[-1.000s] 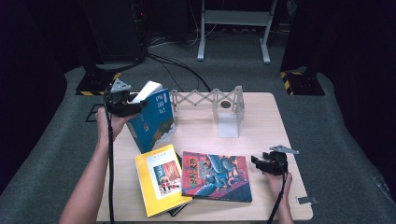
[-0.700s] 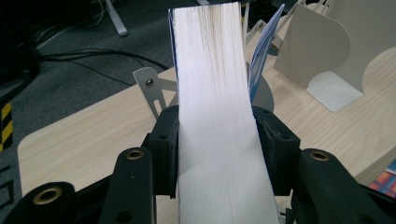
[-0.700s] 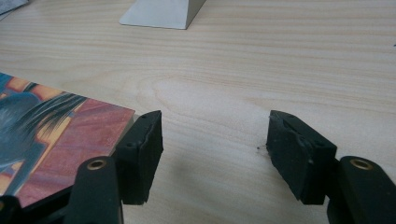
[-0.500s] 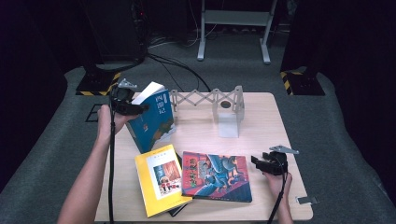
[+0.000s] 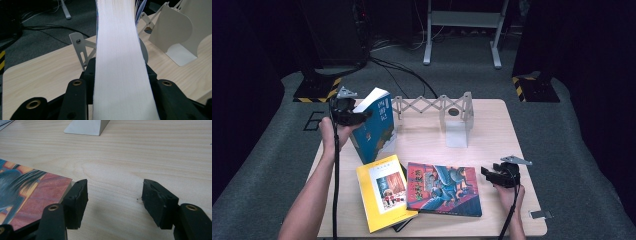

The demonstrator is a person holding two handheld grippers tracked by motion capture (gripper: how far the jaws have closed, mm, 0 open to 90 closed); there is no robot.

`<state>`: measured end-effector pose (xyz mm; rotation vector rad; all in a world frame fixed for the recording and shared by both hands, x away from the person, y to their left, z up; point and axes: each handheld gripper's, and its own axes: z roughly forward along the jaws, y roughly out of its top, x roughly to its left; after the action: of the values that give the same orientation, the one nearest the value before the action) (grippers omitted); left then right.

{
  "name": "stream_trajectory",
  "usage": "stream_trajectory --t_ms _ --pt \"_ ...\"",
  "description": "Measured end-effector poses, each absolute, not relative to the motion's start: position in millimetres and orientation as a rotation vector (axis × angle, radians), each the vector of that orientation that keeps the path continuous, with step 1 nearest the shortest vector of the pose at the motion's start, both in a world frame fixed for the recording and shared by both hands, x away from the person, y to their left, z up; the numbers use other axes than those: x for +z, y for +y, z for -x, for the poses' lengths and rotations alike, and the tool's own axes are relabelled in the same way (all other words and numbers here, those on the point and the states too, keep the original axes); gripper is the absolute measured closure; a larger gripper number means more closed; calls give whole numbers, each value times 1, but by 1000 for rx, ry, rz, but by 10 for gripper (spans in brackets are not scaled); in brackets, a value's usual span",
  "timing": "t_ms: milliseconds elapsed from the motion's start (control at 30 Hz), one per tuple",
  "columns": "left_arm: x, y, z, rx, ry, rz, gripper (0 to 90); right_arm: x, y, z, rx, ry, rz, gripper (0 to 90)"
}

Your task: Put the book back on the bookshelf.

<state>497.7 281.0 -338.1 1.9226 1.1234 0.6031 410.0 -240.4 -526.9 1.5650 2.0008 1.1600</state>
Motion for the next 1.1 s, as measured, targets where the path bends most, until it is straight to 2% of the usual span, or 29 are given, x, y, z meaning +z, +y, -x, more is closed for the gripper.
stream_trajectory --t_ms 667,1100 --pt "-342 260 -519 730 1306 -1738 614 -527 -240 -410 1157 1998 -1558 376" --pt "-344 256 -522 769 1317 -1742 581 -527 -240 -410 1155 1996 -1555 371"
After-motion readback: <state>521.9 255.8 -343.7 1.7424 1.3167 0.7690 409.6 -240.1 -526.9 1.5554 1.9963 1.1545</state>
